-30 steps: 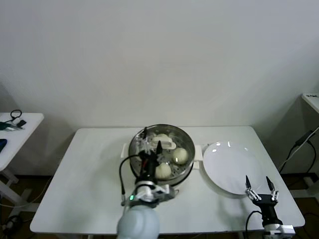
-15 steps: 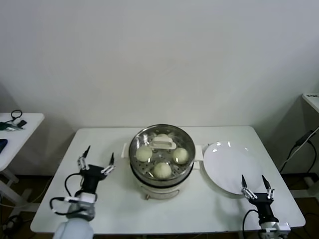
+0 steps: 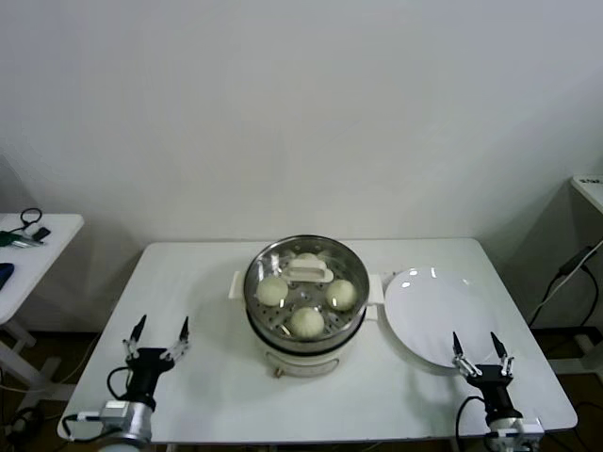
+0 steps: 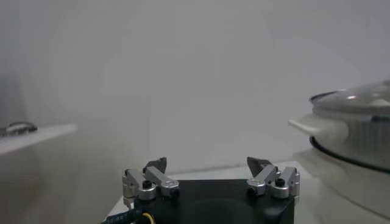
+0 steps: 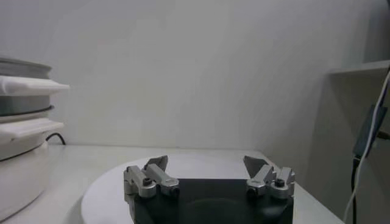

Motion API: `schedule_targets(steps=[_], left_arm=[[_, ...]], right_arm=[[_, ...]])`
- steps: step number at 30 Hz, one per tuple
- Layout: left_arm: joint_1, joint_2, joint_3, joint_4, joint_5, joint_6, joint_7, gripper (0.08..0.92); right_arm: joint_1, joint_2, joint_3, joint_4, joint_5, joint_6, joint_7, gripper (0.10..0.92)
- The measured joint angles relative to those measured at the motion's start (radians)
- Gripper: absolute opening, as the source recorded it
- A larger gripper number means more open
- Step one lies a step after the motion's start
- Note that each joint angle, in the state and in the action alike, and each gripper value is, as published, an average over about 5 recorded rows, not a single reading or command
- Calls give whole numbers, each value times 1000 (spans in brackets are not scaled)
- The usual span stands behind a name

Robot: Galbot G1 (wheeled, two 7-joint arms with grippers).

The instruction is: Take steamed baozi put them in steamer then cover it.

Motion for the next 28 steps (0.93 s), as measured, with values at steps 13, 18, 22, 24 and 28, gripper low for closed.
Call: schedule_targets(steps=[13, 18, 22, 24, 28], left_arm=[[21, -13, 7, 64, -74, -90, 21, 823], [20, -18, 7, 75, -83, -102, 23, 823], [21, -19, 8, 79, -87, -108, 25, 823], [21, -19, 8, 82, -89, -111, 25, 823], [22, -19, 8, 85, -92, -114, 26, 823]], right_arm=[[3, 1, -4, -1, 2, -14, 0, 823], [4, 1, -4, -1, 3, -17, 0, 823], [4, 1, -5, -3, 4, -17, -1, 823], [4, 1, -5, -3, 5, -17, -1, 823], [4, 1, -6, -3, 8, -18, -1, 823]])
